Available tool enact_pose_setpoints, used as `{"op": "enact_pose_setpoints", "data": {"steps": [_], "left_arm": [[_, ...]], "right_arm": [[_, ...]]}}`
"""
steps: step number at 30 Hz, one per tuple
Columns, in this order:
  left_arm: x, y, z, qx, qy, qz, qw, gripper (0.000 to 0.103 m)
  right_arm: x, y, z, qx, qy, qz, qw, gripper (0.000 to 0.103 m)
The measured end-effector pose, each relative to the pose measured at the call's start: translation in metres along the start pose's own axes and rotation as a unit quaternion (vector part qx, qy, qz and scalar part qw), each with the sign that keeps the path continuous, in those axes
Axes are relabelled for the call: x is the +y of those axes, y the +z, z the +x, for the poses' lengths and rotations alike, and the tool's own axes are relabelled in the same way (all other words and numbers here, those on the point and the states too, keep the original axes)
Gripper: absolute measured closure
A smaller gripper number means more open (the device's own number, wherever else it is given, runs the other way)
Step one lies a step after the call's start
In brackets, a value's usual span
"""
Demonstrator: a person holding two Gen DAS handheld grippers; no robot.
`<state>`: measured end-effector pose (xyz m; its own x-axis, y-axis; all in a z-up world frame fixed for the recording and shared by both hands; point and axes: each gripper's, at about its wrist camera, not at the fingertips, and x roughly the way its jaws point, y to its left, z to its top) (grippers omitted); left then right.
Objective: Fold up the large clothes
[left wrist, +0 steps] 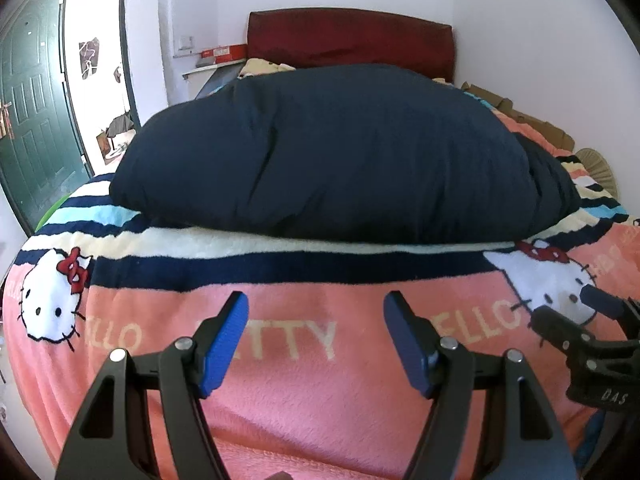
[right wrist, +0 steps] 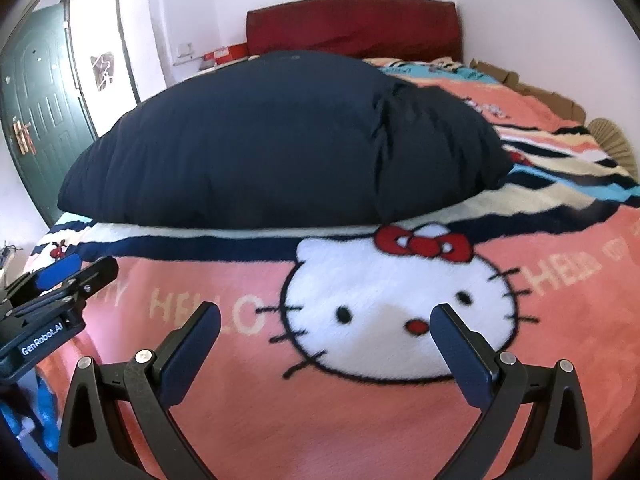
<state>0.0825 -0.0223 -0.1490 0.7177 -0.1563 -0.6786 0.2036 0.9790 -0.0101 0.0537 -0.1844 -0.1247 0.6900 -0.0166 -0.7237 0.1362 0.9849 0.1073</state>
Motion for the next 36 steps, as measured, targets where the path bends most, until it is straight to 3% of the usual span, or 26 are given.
{"op": "enact_pose_setpoints", "data": {"steps": [9, 22, 36], "left_arm": [[0.006, -0.013, 0.012, 0.016, -0.002, -0.012, 0.9998, 0.034], [0.008, -0.022, 0.005, -0.008, -0.013, -0.017, 0.9997, 0.034], [-0.012, -0.027, -0.013, 0.016, -0.014, 0.013, 0.9997, 0.034]], "right_arm": [[0.012, -0.012, 0.011, 0.013, 0.006, -0.014, 1.000, 0.001], [0.006, -0.023, 0.006, -0.017, 0.007, -0.006, 1.000, 0.000], [0.006, -0.024, -0.008, -0.009, -0.003, -0.011, 1.000, 0.000]]}}
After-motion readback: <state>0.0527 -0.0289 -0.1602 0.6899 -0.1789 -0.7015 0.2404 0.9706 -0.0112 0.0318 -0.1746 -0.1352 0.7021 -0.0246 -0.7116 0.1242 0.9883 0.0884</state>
